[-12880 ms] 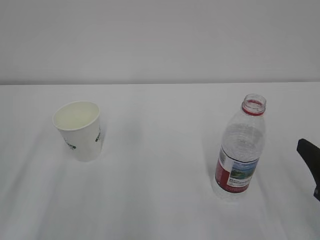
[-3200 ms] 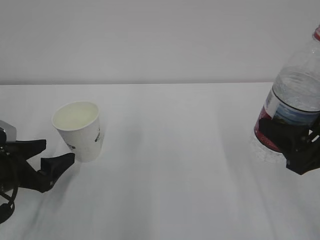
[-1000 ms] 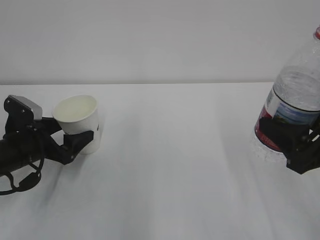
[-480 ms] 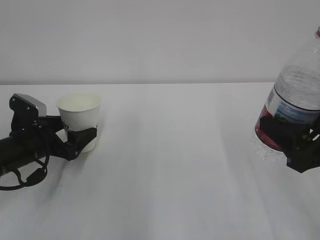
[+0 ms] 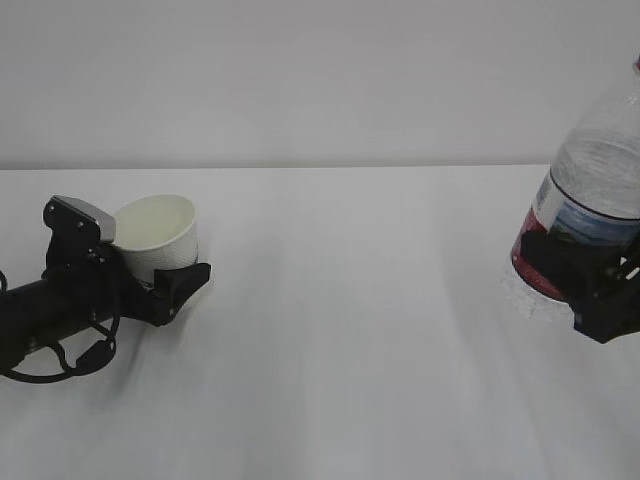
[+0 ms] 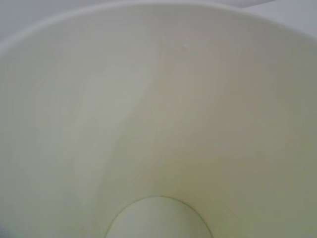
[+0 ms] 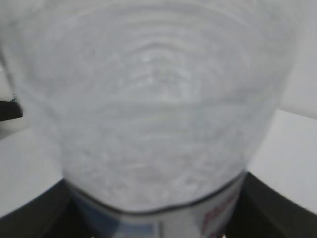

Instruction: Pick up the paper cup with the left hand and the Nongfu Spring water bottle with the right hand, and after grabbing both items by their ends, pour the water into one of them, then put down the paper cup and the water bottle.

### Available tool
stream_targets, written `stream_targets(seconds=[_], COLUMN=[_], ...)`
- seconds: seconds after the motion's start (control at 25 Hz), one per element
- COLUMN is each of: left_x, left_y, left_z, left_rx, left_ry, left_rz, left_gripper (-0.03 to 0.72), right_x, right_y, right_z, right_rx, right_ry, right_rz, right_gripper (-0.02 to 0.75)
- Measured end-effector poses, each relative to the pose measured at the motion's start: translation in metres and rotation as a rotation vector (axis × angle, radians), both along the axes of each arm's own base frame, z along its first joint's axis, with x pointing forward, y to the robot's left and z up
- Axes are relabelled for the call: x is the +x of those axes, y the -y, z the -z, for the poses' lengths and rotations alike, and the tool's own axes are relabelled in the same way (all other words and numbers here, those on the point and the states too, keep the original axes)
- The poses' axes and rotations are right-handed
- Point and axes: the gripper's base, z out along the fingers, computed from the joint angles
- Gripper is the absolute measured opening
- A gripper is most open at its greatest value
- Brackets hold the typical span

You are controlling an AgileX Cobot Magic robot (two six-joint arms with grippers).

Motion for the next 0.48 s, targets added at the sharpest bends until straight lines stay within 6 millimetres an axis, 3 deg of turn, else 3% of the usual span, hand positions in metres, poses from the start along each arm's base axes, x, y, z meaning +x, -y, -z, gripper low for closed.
stream_targets(seconds=[0.12,0.28,0.48], left_x=[0.0005,0.0008,-0.0003], left_y=[-0.0001,0.0004,0.0018], left_z=[0.0007,0.0008,0.0008], left_rx=[0.000,-0.001,0.001], left_ry=[-0.001,0.001,0.002], left_rz=[-0.002,-0.001,0.020], left_gripper=[0.670,0.601,0.586], right_x=[0.0000,0.0000,0.0006], right_y=[0.0000,0.0000,0.0000], right_z=[0.0000,0.0000,0.0015], right_rx=[0.000,0.000,-0.001], right_ry=[0.000,0.000,-0.008], right_rz=[0.000,0.000,0.000], right_gripper=[0.501,0.500,0.500])
